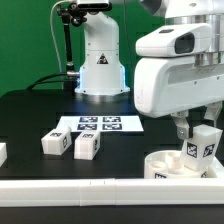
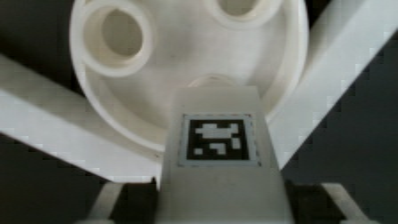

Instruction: Assemble stool

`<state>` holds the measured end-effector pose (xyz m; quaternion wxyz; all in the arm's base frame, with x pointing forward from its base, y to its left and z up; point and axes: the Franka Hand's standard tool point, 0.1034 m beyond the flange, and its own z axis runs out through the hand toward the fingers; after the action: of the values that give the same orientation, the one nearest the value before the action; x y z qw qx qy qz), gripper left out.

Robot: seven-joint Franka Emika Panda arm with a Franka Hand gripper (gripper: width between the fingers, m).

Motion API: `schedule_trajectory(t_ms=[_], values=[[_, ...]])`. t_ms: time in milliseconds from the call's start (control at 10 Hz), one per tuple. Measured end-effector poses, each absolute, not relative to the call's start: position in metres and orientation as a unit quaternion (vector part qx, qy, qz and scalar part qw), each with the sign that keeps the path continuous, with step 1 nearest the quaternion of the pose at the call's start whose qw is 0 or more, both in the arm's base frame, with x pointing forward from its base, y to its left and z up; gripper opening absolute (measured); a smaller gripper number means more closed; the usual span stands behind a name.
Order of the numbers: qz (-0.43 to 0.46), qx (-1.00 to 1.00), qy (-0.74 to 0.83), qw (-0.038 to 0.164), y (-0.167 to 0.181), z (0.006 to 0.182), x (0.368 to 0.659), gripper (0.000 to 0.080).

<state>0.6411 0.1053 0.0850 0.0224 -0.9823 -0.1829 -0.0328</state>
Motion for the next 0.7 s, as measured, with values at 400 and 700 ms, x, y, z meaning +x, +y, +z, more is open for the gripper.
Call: schedule_trajectory(t_ms=[400, 700], values=[[-0.049, -0.998, -0.001, 0.029, 0.1104, 0.0833, 0.6388, 0.034], [-0.047, -0.988, 0.142, 0.039, 0.1097, 0.0826, 0.6388, 0.034]])
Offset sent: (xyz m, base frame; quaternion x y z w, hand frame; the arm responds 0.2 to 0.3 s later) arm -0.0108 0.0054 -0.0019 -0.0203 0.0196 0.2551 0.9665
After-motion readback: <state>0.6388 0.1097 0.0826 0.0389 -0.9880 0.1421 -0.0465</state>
